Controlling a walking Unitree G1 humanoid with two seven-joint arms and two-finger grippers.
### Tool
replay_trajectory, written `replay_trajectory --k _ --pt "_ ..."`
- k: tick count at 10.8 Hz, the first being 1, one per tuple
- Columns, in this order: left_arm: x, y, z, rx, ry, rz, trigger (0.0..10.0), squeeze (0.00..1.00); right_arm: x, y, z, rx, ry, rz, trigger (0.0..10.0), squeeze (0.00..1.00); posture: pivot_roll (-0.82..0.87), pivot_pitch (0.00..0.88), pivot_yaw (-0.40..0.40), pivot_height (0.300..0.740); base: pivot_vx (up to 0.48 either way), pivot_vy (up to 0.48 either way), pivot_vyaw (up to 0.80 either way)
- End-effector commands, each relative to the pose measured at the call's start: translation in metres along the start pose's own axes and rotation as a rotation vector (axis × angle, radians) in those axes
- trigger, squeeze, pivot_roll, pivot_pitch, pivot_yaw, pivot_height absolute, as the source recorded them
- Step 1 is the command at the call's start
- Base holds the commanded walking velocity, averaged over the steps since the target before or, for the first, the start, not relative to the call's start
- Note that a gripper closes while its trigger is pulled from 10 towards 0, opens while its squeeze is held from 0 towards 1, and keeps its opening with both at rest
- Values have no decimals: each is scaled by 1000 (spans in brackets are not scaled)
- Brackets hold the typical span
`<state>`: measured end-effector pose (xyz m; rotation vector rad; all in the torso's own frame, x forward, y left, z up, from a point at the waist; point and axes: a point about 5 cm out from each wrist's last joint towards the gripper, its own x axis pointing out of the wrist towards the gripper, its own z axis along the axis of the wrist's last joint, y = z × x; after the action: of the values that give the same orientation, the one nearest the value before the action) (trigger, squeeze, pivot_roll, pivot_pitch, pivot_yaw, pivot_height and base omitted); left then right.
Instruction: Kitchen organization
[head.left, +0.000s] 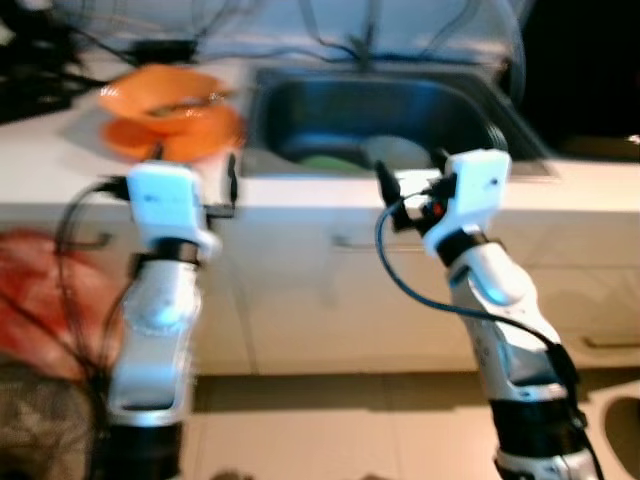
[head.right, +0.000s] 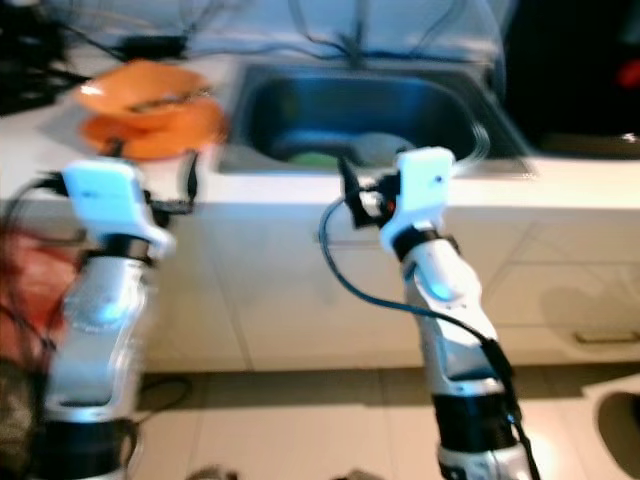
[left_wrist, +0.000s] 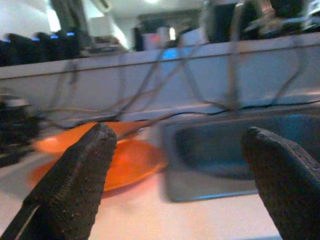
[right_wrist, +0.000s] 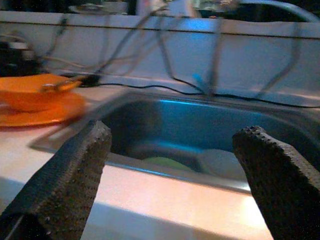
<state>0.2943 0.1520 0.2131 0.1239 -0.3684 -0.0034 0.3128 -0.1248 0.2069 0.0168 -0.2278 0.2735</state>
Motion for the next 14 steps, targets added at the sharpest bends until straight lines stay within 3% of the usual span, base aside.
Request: replay_trajectory --k 1,5,9,10,11,14 --pt "1 5 0 -5 -4 22 10000 0 0 2 2 5 -10 1 10000 0 51 77 -15 740 0 0 0" --pt "1 9 0 -24 11 43 10000 0 -1 1 2 4 -8 0 10000 0 50 82 -14 740 0 0 0" --pt "3 19 4 10 0 110 10000 0 0 3 8 -2 -47 18 10000 0 53 80 -16 740 0 0 0" --pt "3 19 3 13 2 109 10000 0 1 5 10 -17 -60 38 10000 216 54 77 -17 740 0 0 775" --pt "3 18 3 12 3 108 10000 0 1 6 10 -14 -60 37 10000 224 55 75 -17 740 0 0 750" --pt "5 21 7 17 -2 112 10000 0 2 4 10 -8 -62 28 10000 90 58 68 -14 740 0 0 0"
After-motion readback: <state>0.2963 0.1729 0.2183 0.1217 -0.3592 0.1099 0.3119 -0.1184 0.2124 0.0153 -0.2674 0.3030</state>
